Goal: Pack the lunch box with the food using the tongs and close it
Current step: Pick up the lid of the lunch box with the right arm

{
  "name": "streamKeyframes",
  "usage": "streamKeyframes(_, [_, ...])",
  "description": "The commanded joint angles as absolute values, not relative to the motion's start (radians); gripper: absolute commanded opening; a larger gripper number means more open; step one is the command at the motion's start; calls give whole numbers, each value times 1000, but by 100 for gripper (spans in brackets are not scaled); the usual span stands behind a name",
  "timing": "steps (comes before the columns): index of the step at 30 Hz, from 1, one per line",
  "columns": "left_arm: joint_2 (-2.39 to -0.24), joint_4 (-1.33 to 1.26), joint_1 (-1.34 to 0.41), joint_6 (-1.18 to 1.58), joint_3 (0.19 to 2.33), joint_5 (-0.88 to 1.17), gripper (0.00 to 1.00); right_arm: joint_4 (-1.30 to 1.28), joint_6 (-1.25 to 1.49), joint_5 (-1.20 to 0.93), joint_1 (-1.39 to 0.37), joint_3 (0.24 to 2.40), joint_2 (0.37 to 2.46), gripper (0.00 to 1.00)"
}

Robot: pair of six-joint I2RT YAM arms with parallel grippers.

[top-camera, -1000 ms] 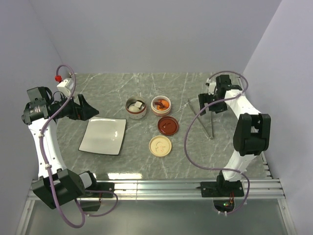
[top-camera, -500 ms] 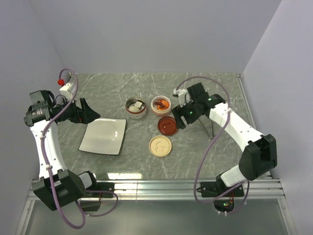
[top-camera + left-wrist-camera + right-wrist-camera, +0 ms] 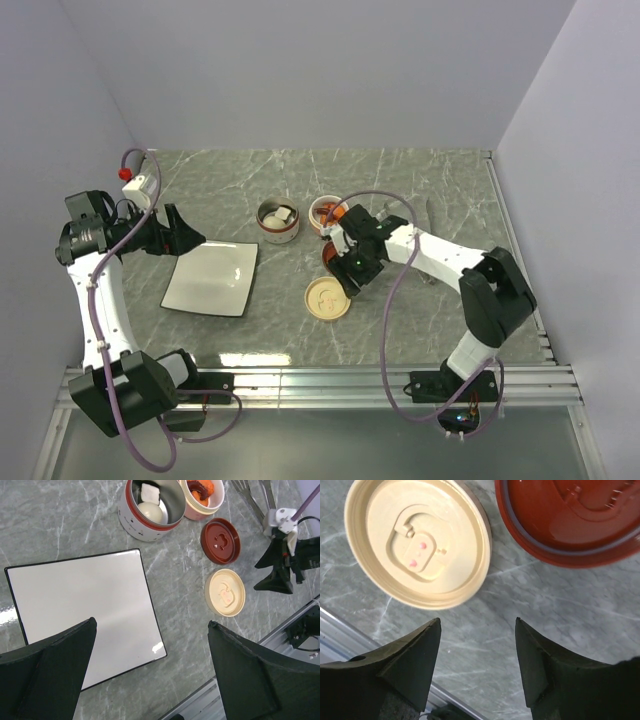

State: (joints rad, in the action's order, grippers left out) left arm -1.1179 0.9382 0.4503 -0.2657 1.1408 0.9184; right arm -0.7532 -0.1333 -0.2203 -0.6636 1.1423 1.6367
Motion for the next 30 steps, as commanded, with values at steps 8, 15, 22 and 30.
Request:
streamKeyframes(8, [-1126,876,454,-250,1118,931,99,-676,-94,-161,-703,1201,1773,58])
streamKeyframes(15, [-1132,864,456,-250,1103,925,99,-658,-75,-141,-704,1215,1815,42])
streamKeyframes(22, [-1150,874,454,-242,1127,939,99,-666,-72,-158,-706,1218,1839,12])
streamKeyframes(30, [-1126,845,454,-221,1152,963,99,-701,-98,-520,-704,1258,1646,0])
